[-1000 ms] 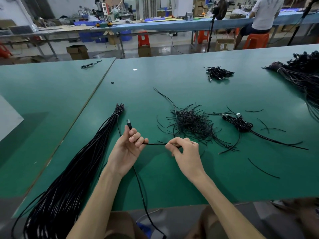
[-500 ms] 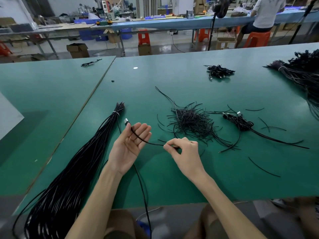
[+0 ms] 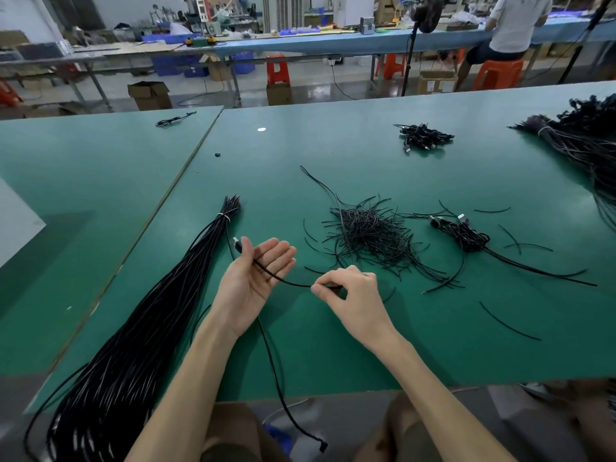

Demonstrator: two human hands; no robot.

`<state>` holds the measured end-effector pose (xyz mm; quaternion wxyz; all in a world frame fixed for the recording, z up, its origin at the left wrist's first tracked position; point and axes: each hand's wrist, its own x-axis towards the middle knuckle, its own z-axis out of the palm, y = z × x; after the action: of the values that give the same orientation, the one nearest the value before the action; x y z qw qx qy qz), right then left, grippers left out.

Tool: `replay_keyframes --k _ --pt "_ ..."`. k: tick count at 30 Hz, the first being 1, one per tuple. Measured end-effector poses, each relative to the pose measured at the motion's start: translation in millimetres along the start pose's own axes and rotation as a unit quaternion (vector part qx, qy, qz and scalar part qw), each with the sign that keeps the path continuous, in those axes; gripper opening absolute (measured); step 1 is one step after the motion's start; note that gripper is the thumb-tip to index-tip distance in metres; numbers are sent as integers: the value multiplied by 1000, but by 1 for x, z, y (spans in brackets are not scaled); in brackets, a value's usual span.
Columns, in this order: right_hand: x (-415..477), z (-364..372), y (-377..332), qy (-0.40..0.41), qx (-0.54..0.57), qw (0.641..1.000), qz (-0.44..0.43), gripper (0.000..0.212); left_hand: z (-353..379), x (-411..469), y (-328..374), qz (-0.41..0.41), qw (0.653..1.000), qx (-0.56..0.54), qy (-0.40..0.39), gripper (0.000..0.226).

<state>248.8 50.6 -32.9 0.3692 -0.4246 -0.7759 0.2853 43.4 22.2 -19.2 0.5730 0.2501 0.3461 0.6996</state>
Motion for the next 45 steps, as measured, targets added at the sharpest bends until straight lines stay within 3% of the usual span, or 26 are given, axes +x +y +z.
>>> replay_keyframes --k 7,15,19,22,24,26,29,33,37,40,45 --pt "0 4 2 -41 -59 997 -42 10 -1 2 0 -19 998 -13 -51 65" --pt "2 4 3 -66 -59 995 -36 15 -4 -6 6 -61 989 -14 -137 51" --pt "2 4 3 -67 -63 995 -37 15 -7 -9 7 -105 957 33 -269 50" --pt "1 1 0 -40 -38 998 -36 9 -6 -13 6 -106 910 114 -385 47" --pt "0 0 -2 -35 -31 998 -43 9 -3 -16 4 -128 881 181 -417 51" --pt "-2 -1 -4 -33 -50 997 -54 11 1 -17 0 -146 870 234 -410 52" --pt "-3 -1 -6 -40 -97 992 -71 15 9 -16 -11 -120 881 285 -358 42" --pt "-1 -4 -6 -22 -37 998 -41 28 14 -25 -22 1 887 369 -280 35" --pt "1 -1 -5 -8 -40 999 -23 37 24 -28 -29 143 833 485 -224 26" --pt "1 2 -3 44 -74 996 -12 17 25 -25 -33 173 796 555 -170 19" --pt "2 6 -2 68 -144 987 -3 18 21 -9 -31 209 643 714 -180 34"
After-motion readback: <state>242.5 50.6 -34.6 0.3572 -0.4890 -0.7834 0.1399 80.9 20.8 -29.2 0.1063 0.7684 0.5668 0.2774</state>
